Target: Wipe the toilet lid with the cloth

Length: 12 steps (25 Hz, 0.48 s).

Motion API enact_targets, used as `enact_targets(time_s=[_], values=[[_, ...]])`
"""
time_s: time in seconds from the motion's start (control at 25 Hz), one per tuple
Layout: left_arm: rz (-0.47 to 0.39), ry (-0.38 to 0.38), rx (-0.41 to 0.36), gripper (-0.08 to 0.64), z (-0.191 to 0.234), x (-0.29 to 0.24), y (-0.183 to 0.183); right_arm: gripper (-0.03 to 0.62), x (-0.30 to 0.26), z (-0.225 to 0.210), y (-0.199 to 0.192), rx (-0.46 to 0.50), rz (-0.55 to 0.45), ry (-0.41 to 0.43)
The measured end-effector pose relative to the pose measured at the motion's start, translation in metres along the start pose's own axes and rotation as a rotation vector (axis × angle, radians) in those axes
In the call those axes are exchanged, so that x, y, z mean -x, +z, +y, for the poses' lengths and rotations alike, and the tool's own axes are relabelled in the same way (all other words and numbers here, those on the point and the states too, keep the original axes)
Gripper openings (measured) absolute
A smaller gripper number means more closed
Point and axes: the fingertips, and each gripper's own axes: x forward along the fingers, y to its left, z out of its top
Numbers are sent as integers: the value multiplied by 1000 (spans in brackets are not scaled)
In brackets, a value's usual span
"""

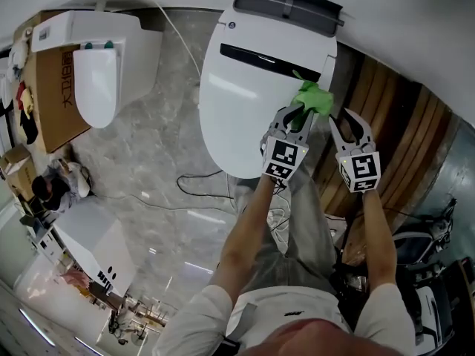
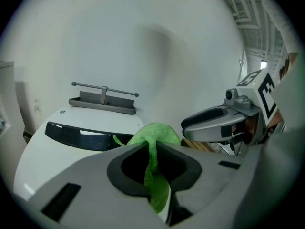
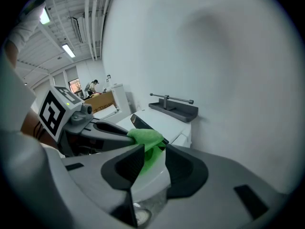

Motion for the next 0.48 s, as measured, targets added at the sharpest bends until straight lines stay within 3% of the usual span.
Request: enact_targets(time_s=[0.48], values=[[77,21,24,64,20,-40,-40,137,-32,-5,-33,-42,33,5]])
